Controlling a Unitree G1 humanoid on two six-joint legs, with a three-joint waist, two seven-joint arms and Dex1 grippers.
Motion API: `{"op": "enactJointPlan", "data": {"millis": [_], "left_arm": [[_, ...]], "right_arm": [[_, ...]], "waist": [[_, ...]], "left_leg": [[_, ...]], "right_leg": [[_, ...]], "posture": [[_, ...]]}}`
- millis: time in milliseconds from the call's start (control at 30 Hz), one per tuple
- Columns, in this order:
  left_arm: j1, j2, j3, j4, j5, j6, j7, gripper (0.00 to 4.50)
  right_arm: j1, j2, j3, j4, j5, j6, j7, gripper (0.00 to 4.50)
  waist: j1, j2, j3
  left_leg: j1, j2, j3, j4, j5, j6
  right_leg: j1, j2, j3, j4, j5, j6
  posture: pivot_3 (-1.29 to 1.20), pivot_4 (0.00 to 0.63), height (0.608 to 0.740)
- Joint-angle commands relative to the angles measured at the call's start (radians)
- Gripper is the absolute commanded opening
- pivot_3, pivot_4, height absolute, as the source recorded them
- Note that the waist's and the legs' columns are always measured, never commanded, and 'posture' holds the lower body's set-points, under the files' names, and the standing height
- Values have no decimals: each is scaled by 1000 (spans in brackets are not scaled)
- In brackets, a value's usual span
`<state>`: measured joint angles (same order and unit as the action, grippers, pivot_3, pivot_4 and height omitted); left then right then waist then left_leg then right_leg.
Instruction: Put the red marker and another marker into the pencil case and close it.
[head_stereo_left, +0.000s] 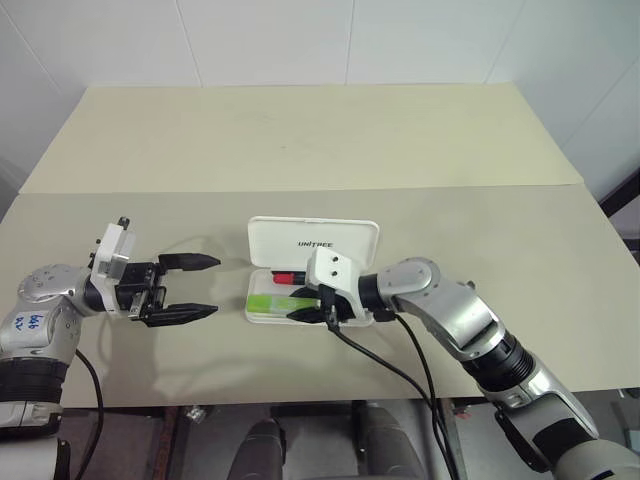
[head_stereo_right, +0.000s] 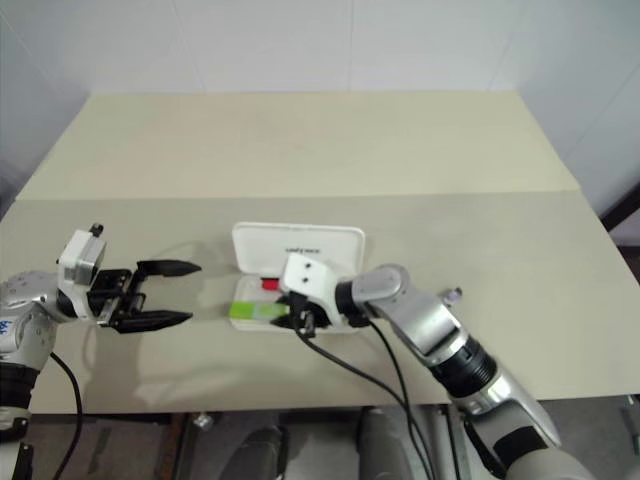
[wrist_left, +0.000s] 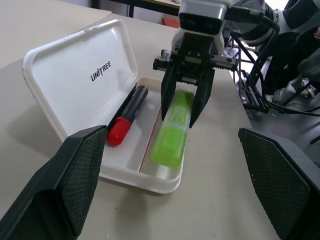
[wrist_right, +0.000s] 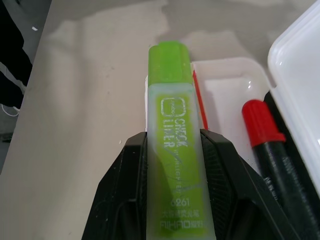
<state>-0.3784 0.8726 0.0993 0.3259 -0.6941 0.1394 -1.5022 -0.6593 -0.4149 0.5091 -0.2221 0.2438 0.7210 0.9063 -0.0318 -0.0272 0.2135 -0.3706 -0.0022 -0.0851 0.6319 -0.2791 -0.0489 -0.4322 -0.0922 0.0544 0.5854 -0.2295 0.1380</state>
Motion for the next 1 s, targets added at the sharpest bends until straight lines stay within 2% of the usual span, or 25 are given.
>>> {"op": "enactJointPlan", "data": {"millis": [33, 67, 300, 600, 833, 1000], "left_arm": [[-12, -3, 27, -20, 6, -4, -80, 4500], [-14, -3, 27, -19, 8, -4, -79, 4500], [-24, -13, 25, -12, 20, -8, -78, 4500], [-39, -32, 24, -5, 33, -10, -79, 4500], [-41, -41, 24, -5, 35, -12, -80, 4500], [-41, -51, 23, -6, 33, -15, -84, 4500]], "right_arm": [[10, 4, 2, -19, -2, -8, 10, 1859], [13, 3, 1, -18, -3, -8, 10, 2090], [21, -4, -12, -26, -8, -4, 9, 4467], [38, -36, -59, -86, 17, 17, 8, 4467], [174, -235, -247, -291, 162, 76, 91, 4467], [263, -389, -423, -343, 233, 132, 101, 4467]], "waist": [[0, 0, 0], [0, 0, 0], [0, 0, 0], [1, 0, 0], [5, 0, 0], [4, 0, 0]], "left_leg": [[0, 0, 0, 0, 0, 0], [0, 0, 0, 0, 0, 0], [0, 0, 0, 0, 0, 0], [0, 0, 0, 0, 0, 0], [0, 0, 0, 0, 0, 0], [0, 0, 0, 1, 0, 0]], "right_leg": [[0, 0, 0, 0, 0, 0], [0, 0, 0, 0, 0, 0], [0, 0, 0, 0, 0, 0], [0, 0, 0, 0, 0, 0], [1, 0, 0, -1, 0, 0], [2, 0, 0, -2, 0, 0]], "posture": [[0, 150, 740], [0, 150, 740], [0, 150, 740], [0, 150, 740], [0, 150, 740], [0, 150, 740]]}}
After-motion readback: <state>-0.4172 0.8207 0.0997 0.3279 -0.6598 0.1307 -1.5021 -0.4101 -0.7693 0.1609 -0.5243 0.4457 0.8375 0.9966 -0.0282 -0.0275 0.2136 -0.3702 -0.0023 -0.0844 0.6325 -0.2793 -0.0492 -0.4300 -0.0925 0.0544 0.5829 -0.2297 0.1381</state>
